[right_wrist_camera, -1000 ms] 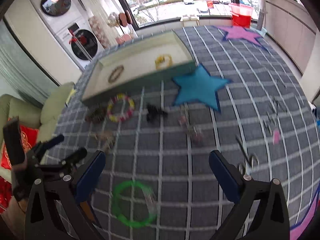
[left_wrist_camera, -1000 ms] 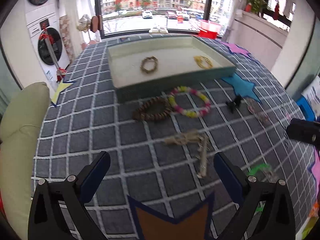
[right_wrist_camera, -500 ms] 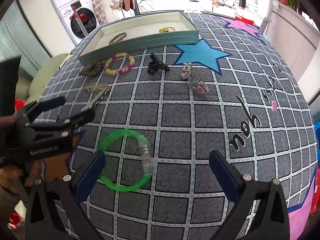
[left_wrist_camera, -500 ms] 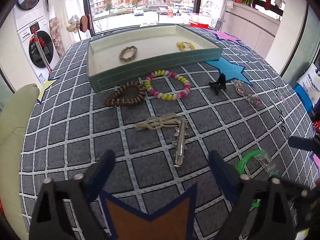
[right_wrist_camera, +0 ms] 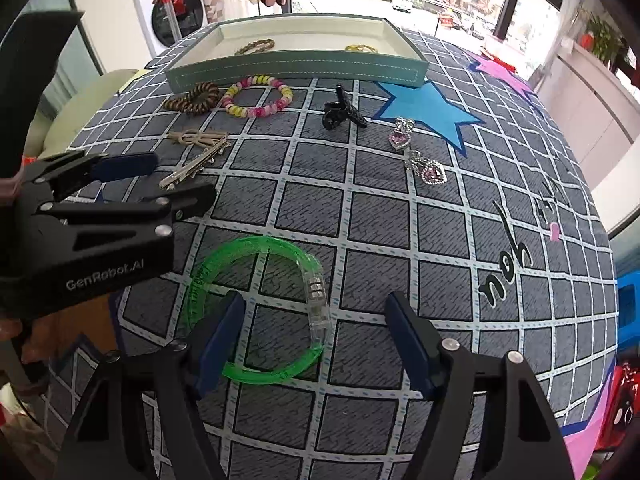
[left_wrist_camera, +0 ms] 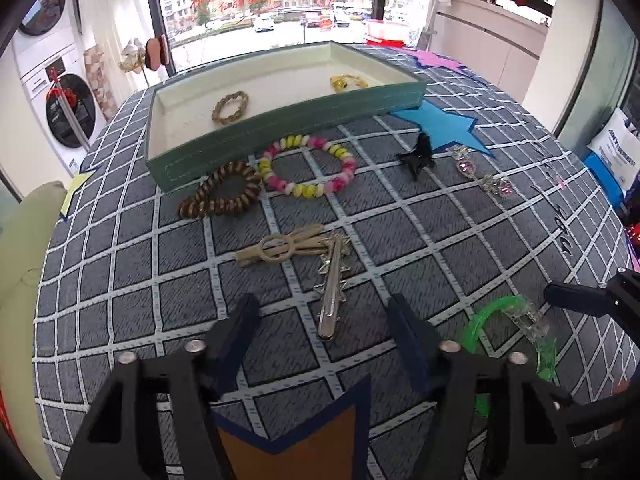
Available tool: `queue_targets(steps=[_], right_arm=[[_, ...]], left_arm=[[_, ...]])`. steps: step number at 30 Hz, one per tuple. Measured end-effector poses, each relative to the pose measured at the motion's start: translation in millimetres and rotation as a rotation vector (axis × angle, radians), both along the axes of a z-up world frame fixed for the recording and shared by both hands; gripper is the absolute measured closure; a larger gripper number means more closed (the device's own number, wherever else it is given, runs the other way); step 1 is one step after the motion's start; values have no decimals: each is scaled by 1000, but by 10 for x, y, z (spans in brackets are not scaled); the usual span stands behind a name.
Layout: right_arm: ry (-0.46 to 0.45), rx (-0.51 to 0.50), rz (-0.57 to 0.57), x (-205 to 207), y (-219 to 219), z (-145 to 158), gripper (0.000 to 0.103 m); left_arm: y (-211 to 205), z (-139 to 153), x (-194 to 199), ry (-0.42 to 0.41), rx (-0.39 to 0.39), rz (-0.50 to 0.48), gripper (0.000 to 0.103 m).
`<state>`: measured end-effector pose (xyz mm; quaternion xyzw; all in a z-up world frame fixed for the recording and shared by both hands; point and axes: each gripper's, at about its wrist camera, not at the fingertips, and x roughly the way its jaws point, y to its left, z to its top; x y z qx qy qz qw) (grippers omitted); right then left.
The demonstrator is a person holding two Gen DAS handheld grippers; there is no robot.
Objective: Organize jewelry
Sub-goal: 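Grasp the silver hair clip with the left tool while the right tool grasps the green bracelet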
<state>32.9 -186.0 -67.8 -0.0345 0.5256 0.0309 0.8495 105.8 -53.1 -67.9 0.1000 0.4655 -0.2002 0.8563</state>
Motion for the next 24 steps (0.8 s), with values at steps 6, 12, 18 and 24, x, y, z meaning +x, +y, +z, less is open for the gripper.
queue_targets(steps=[6,12,18,24], right_arm=[[-5,5,10,-16,20,6,49],[-11,17,8,-29,26,39,92],[-33,60,-24,-51,-83,123,92],[-60,104,-56,-10,-227,280,92]], left_arm=[[-81,31,-43,-13,4,-46,79],[21,94,-57,-2,-63,-27,79],[145,237,-80,-16,-106,-16,79],[234,376,-81,-32,-143,-7,79]])
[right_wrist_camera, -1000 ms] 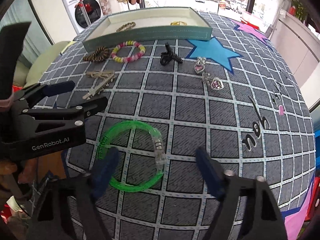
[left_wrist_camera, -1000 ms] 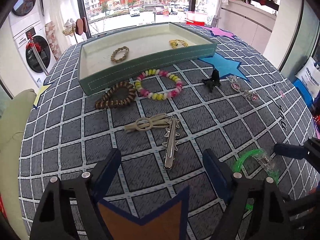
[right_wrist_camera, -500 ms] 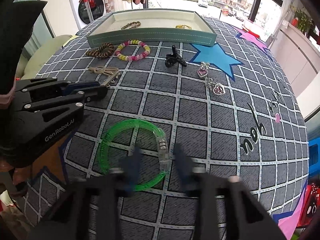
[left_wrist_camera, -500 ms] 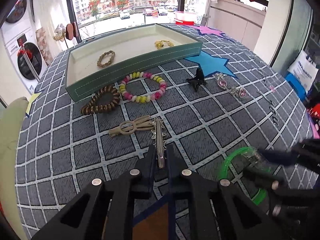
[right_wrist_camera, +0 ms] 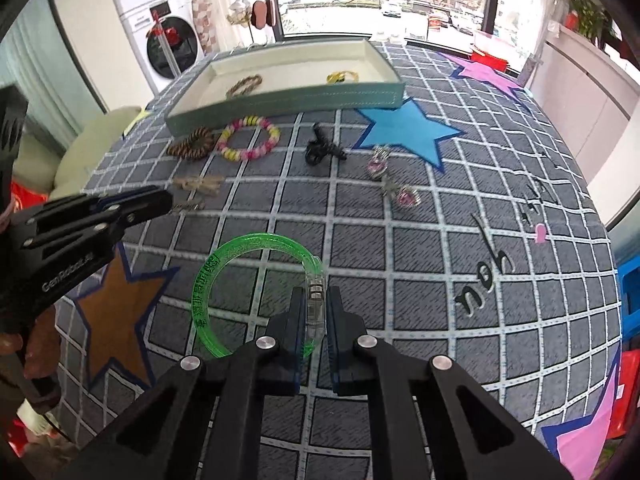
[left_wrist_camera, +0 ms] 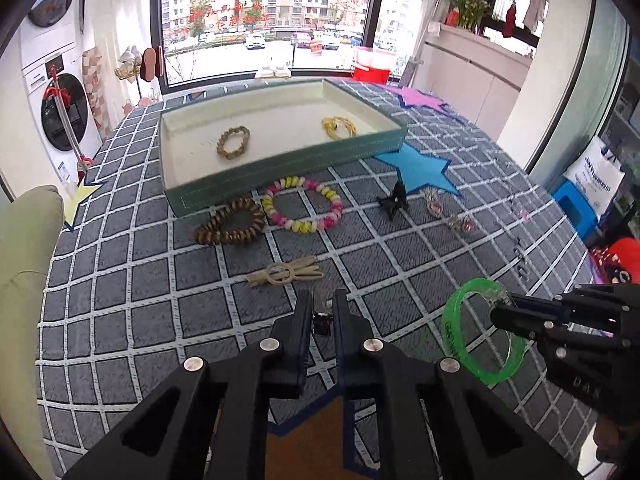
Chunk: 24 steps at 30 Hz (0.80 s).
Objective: Organize jewelry
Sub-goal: 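Grasp the silver hair clip with the left tool while the right tool grasps the green bracelet, then carry the hair clip and green bracelet over the tray with both tools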
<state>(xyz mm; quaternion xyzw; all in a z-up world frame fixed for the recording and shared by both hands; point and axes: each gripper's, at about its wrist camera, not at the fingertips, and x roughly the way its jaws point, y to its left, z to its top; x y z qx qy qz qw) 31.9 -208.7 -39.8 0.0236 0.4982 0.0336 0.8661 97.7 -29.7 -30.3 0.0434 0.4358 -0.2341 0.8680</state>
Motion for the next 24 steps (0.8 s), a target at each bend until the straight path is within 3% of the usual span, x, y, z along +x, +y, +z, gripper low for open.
queue_targets(steps=[6,15,24], right_arm=[[-25,33,-27,73,-112,134,92],[-57,73,-32,223,-187,313,92],[-104,84,-21,701,-293,663,92]], left_arm=[[118,148,71,7,-61,19,79],[183,359,168,-26,-83,28,79],[195,722,497,-99,-86,36,79]])
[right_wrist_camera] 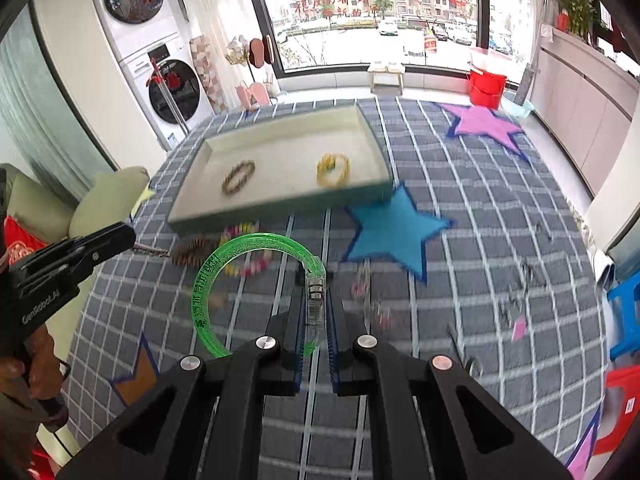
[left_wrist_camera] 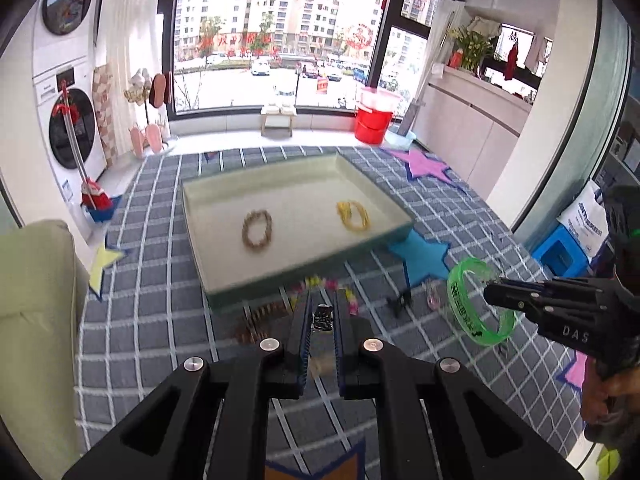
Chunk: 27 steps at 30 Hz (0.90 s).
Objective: Organize jewelry
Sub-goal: 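Carry the hair clip and green bracelet over the tray with both tools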
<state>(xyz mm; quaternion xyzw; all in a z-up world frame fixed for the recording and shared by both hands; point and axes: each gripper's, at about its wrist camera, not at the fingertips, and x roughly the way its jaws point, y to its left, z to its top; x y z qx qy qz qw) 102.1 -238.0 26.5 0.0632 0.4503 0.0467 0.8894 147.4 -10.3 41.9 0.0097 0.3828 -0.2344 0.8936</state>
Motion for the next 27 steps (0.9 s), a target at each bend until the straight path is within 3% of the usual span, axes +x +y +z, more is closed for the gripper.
queue_targets(steps=[8,13,18,27], right_arm=[[2,8,17,727,-28,263,92],[6,-8,10,1259,8,288,92],[34,-14,4,1764,76,102,92],[71,-72,0,2317,224,-431,92]], left_arm=[[-62,191,622,-19,7,27,79],[-149,131,1098,-19,46,55,79],[-196,-111,1611,22,63,101,79],[-341,-601,2074,52,122,121,79]])
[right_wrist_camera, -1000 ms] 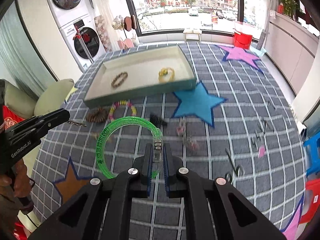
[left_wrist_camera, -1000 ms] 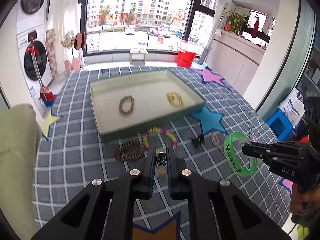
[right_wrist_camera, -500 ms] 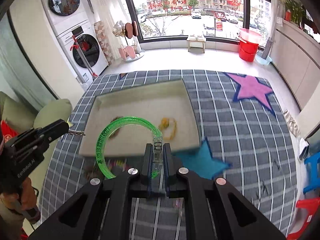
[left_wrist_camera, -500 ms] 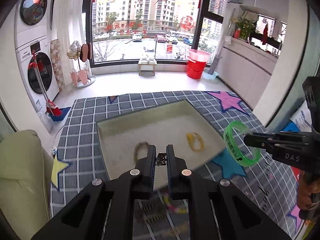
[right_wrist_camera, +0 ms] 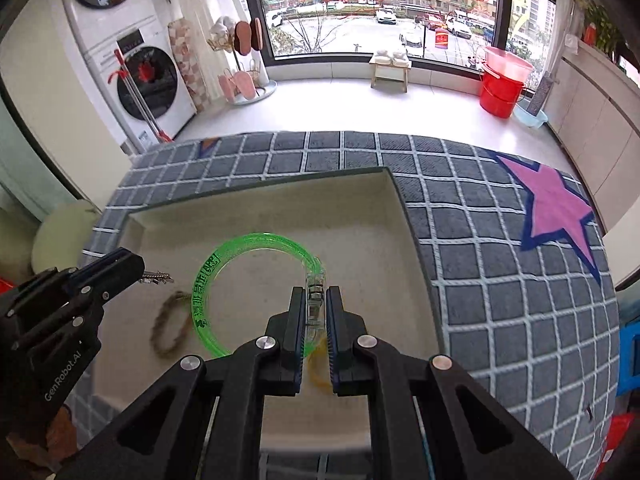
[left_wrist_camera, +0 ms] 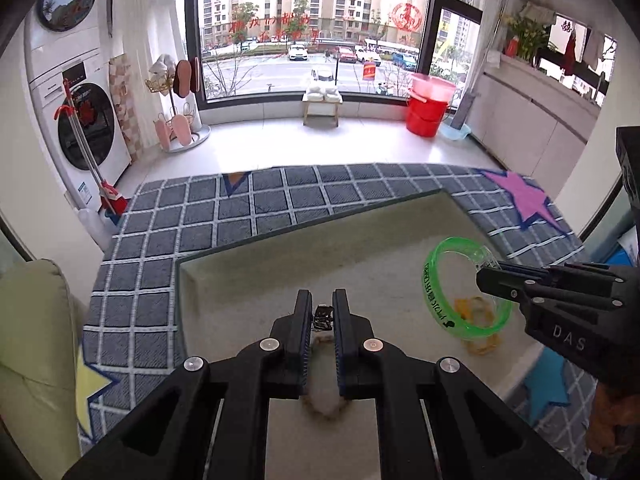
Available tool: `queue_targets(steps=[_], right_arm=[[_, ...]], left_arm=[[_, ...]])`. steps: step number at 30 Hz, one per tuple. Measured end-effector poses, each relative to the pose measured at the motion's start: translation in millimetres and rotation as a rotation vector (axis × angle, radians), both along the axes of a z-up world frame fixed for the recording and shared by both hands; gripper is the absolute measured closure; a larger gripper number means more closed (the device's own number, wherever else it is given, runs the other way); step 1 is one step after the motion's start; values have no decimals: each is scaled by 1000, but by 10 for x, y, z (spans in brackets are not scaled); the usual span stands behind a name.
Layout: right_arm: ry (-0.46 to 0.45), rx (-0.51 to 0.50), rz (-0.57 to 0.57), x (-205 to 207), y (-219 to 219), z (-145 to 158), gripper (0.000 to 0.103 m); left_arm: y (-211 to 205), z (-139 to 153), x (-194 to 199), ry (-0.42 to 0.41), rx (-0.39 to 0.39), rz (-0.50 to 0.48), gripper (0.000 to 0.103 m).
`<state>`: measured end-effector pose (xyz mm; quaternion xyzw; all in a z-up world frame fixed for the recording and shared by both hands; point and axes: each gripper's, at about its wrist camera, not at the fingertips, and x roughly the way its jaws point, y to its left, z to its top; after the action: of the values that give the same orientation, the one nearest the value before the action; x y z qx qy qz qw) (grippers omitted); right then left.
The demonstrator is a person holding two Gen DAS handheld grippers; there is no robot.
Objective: Organize jewelry
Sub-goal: 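Carry the hair clip and green bracelet over the tray with both tools, then open both tools to release the clip and green bracelet into the tray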
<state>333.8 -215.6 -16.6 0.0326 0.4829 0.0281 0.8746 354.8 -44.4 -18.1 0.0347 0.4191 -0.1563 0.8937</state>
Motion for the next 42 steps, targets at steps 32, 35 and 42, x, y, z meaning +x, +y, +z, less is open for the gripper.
queue_targets(steps=[32,35,42], right_arm=[[-20,127,-80,24,-264,-70,40],[-34,156,-100,-104,-353,10,40],[-16,251,-126,-322,-571,48,30]], left_arm=[[-136,-267,52,9,108,47,75],[-102,-217,35,-12,111,82,0],[-81,-5,-71,-70,85,99,0]])
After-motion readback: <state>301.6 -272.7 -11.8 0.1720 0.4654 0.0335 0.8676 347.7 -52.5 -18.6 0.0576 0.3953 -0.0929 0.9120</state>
